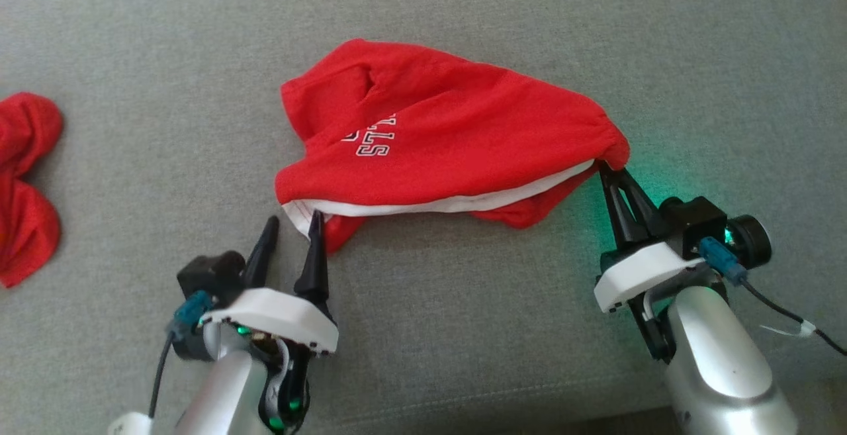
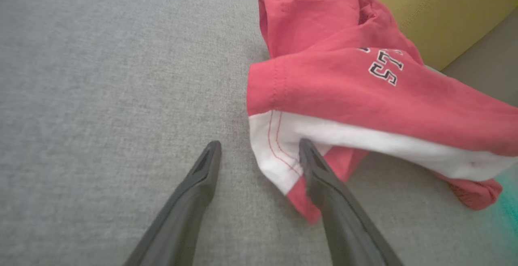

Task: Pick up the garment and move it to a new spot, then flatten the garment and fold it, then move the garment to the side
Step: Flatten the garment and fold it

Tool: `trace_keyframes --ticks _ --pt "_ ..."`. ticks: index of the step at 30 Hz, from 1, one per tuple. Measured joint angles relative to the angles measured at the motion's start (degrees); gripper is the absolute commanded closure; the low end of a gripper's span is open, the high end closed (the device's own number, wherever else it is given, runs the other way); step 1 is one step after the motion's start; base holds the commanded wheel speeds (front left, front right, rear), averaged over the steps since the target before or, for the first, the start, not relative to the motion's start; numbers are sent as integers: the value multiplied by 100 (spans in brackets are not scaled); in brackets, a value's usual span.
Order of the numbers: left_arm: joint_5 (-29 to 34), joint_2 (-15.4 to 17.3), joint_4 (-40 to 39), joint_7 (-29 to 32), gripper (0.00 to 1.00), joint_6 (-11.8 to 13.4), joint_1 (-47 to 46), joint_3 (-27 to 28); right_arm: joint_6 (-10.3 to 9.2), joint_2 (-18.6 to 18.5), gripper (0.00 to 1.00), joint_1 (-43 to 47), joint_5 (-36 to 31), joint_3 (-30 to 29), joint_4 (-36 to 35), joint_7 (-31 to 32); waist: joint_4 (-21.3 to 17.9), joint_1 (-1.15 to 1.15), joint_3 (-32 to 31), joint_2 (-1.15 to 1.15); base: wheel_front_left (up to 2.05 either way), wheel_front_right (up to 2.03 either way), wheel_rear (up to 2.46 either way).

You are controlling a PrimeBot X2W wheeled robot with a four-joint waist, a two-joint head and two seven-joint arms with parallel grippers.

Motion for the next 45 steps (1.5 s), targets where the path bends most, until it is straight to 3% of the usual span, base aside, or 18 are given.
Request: trace_keyframes --ticks 4,7,8,14,23,30,34,39,45 --pt "0 0 26 0 2 -46 -118 21 0 0 100 -41 11 52 -27 0 -50 0 60 0 0 0 0" --pt "-1 -1 66 -1 81 -57 -149 20 0 0 100 -67 70 68 -62 0 -71 0 95 0 0 0 0" --pt "-1 -1 92 -1 100 -82 -151 20 0 0 100 -66 80 73 -62 0 -75 0 106 0 0 0 0" --pt "122 -3 8 0 100 -155 -147 100 0 0 100 -66 126 91 -60 0 -63 0 17 0 0 0 0" --pt "580 -4 -1005 -1 100 -289 338 538 0 -114 100 83 641 378 -234 0 -12 0 -682 0 0 0 0" --pt "990 -10 -1825 -1 100 -424 430 851 0 -494 100 376 1338 906 -750 0 74 0 -1206 0 0 0 0" --pt "1306 -11 -1875 -2 100 -632 391 916 0 -725 100 405 1846 1066 -1035 3 127 0 -1143 0 0 0 0" --pt "1706 -7 -1597 -2 100 -812 -485 1111 0 -873 100 -88 2159 1262 -1133 136 124 0 -733 0 0 0 0" --pt "2153 49 -1079 -16 100 -905 -2640 1191 0 -980 100 -2083 2129 1308 -859 143 137 0 -84 0 0 0 0"
